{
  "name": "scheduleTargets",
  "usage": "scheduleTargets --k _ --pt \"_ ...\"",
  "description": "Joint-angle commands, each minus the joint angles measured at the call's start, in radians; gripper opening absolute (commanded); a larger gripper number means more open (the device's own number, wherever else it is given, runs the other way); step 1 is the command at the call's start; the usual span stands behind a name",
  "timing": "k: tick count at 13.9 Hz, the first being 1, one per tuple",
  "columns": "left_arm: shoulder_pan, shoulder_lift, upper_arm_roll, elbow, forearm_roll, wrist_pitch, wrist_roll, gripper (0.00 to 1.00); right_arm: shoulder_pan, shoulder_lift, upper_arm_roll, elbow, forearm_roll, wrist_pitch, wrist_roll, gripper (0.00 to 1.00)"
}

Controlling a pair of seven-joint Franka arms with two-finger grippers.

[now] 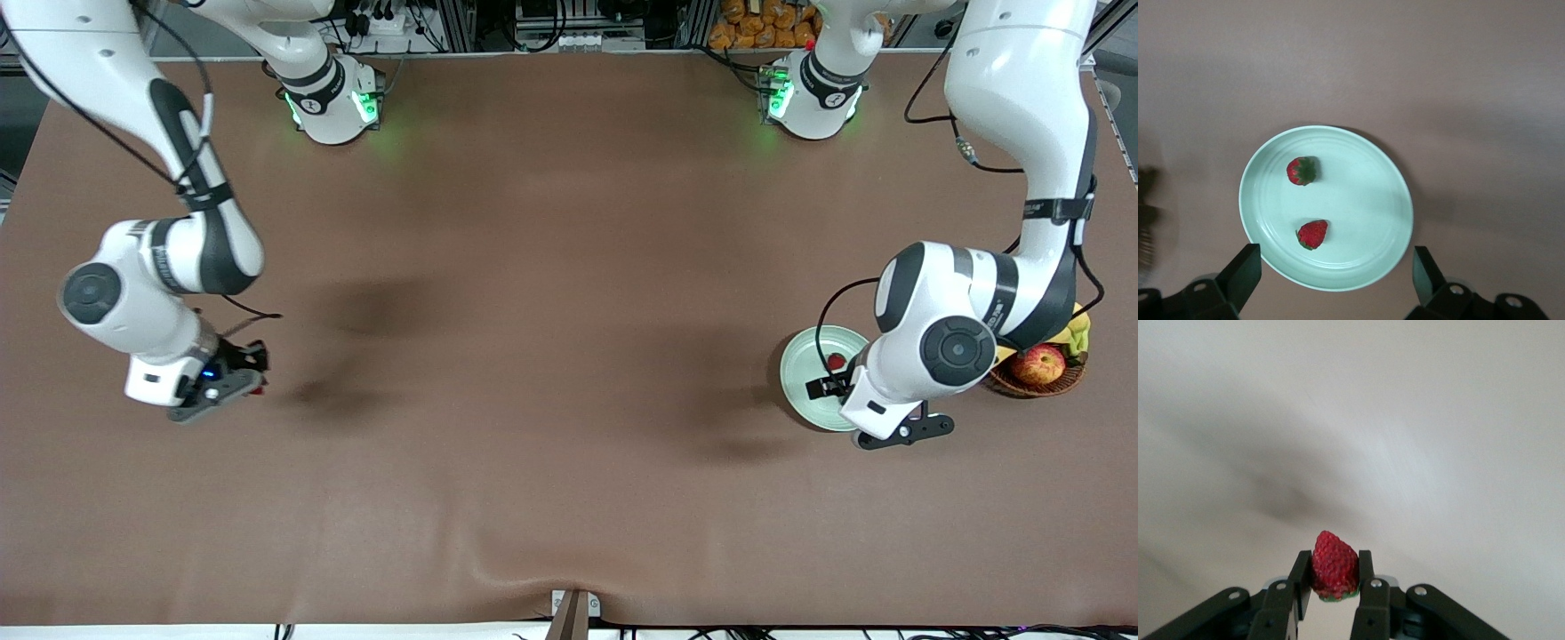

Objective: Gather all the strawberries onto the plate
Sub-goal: 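Carry the last strawberry to the middle while the left gripper approaches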

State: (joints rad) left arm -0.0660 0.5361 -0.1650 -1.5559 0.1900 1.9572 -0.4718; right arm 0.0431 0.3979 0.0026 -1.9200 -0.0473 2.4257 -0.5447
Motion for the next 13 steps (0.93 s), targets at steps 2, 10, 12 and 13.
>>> scheduleTargets --k 2,10,12,13 --pt "-0.001 -0.034 -0.039 0.011 -0.073 -0.014 -0.013 1.00 0.173 0.077 -0.012 0.160 0.001 -0.060 0.101 0.00" --pt "-0.083 -0.012 -0.047 0.068 -0.149 -0.012 -0.197 1.00 0.509 0.291 -0.012 0.406 0.058 -0.071 0.313 0.00" --pt "-0.096 0.004 -0.047 0.089 -0.149 -0.012 -0.235 1.00 0.581 0.337 -0.012 0.469 0.061 -0.071 0.388 0.00" --pt "-0.110 0.008 -0.047 0.091 -0.149 -0.009 -0.260 1.00 0.618 0.354 -0.012 0.489 0.061 -0.071 0.428 0.00"
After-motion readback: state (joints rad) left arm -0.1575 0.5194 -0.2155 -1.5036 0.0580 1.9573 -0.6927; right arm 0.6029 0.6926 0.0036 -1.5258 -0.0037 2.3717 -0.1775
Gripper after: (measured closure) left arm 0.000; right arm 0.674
